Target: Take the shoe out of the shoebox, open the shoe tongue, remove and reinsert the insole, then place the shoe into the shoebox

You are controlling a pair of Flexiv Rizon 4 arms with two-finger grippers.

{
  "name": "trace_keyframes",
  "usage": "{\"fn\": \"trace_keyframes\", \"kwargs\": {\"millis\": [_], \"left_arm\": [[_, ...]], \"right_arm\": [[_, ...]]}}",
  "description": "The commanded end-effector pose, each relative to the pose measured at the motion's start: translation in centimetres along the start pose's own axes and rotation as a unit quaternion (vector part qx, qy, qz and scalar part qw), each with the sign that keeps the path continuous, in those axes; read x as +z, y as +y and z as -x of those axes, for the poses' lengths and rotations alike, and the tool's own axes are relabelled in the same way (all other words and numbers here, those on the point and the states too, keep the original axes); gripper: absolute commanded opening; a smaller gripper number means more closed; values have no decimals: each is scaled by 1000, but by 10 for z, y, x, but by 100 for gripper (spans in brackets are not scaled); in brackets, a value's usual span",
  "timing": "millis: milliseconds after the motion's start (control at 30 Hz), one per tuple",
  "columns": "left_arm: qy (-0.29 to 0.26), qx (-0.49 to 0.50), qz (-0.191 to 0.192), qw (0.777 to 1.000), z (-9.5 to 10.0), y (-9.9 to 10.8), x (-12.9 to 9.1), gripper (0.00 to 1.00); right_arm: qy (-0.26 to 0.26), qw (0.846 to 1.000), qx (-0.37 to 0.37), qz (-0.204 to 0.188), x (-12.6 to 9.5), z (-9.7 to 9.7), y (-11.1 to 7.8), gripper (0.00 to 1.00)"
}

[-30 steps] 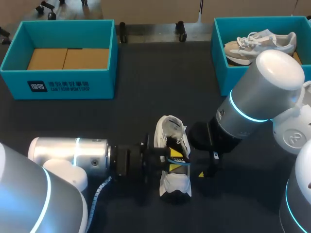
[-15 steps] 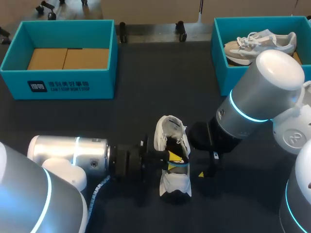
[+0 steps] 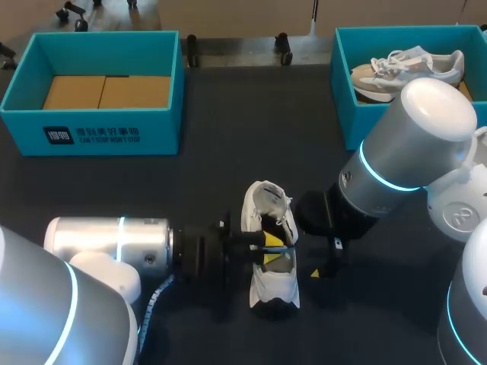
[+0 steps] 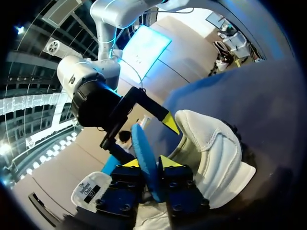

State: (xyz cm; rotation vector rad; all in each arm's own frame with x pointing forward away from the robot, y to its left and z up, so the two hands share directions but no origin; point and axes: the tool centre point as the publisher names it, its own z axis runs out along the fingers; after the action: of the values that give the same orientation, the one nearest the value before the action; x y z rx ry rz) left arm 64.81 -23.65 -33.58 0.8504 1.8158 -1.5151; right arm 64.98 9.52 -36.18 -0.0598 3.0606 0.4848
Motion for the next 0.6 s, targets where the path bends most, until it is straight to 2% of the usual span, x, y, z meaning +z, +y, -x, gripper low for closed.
{"fn": "trace_keyframes", "kwargs": {"millis": [33,533,600], "left_arm": [[3,-7,-7,1000,1,-6,-7,31],[21,-44,-41,998,1,-23,-9,28],[27,-44,-41,998,-2,-22,-7,22]], "right_arm": [[-2,1000,0,0,1,-1,0,100],[-2,1000,0,0,1,-1,0,100],[-2,1000,0,0,1,-1,0,100]]}}
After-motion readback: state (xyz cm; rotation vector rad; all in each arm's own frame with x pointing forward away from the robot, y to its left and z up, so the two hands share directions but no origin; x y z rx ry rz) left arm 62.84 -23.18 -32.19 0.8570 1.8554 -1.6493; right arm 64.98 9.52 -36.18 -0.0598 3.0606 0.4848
